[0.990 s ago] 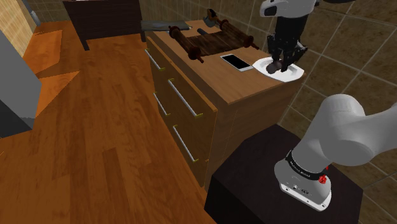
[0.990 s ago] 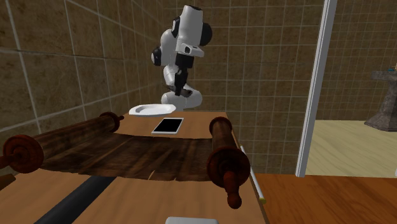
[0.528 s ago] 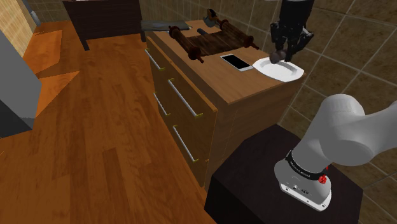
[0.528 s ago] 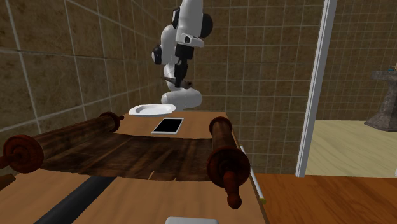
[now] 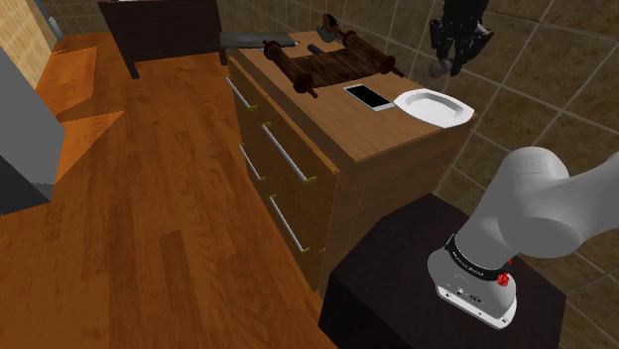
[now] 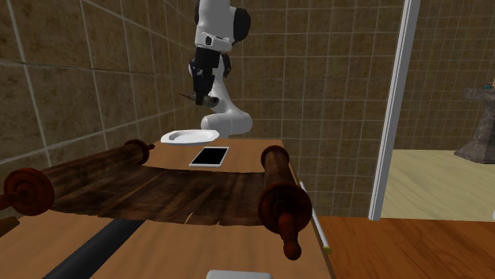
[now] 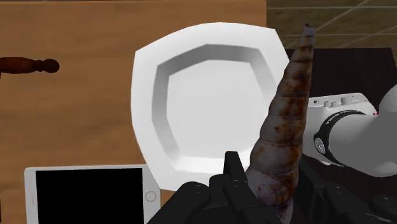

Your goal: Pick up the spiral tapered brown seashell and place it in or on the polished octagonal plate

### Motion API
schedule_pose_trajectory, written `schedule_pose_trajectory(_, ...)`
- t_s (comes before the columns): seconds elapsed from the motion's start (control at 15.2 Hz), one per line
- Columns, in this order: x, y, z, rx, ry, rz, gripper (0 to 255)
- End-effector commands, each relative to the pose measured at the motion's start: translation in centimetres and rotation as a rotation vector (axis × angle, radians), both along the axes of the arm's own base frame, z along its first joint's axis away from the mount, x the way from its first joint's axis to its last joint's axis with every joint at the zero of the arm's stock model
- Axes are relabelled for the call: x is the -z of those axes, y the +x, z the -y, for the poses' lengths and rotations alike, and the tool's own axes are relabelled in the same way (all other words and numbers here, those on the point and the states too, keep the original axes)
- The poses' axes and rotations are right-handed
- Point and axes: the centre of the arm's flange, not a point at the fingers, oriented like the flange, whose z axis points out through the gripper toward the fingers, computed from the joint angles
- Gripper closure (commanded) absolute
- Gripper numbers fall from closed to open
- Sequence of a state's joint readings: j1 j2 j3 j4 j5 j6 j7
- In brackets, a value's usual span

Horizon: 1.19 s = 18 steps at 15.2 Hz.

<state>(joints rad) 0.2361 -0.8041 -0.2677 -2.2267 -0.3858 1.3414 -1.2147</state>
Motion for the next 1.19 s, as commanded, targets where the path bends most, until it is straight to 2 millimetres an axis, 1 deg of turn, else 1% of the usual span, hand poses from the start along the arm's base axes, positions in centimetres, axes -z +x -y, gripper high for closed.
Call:
schedule_pose_trajectory(0.0, -0.1, 0.5, 2.7, -0.001, -0.001, -0.001, 255)
schedule_pose_trajectory(0.07, -0.1, 0.6, 3.0, -0.001, -0.001, -0.001, 255)
schedule_pose_trajectory(0.92, 6.8, 0.6, 3.0, -0.001, -0.001, -0.001, 255)
schedule_pose_trajectory(0.99, 7.7, 0.6, 3.0, -0.001, -0.001, -0.001, 255)
schedule_pose_trajectory(1.12, 7.7, 0.6, 3.0, -0.001, -0.001, -0.001, 255)
